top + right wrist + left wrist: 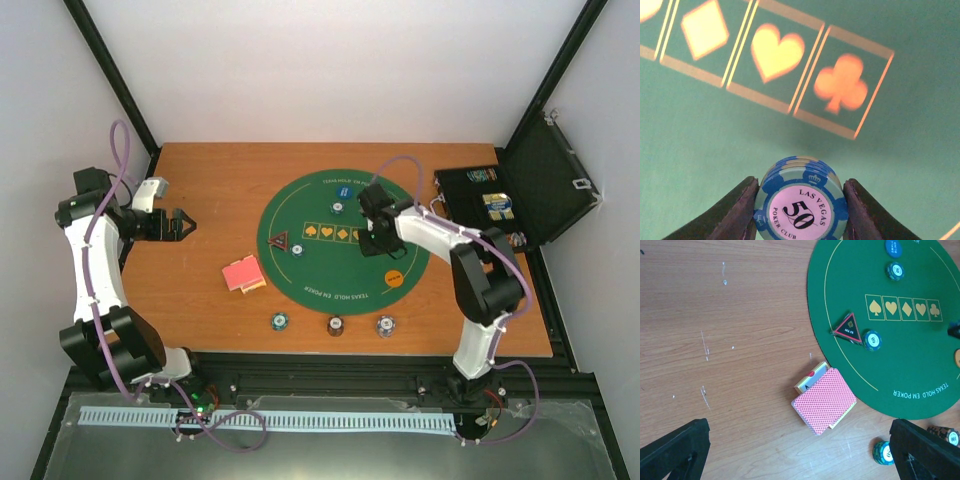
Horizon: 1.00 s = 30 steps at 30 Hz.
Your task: Distribute texas hold em gaming equipment
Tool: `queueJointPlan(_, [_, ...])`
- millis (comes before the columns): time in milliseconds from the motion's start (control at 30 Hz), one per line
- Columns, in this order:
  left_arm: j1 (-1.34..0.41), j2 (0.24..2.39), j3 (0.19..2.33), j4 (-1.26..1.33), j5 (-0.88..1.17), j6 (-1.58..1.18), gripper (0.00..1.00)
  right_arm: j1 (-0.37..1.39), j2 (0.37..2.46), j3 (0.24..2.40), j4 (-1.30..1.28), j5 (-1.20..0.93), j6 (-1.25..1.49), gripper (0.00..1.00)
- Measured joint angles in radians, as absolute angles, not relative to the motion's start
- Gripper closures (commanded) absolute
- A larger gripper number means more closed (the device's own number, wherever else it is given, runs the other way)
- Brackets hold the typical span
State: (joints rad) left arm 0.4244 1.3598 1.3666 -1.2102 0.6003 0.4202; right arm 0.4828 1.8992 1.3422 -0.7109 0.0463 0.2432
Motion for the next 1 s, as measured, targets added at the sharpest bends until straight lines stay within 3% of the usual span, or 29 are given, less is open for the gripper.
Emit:
queueJointPlan(233, [0.424,1.359,1.367,-1.211,0.612,0.420,0.00,0.592,1.742,1.116,-0.659,0.051,0.309,0.73])
queueJointPlan(867, [0.424,1.353,1.386,-1.221,0.619,0.420,0.00,0.624,1.726,1.000,-0.601,0.072,0.379,0.72])
queueJointPlan(1000, [0.424,1.353,1.390,-1.229,0.620,0.420,0.00,0.625,1.720,0.987,-0.590,0.075,0.383,0.61])
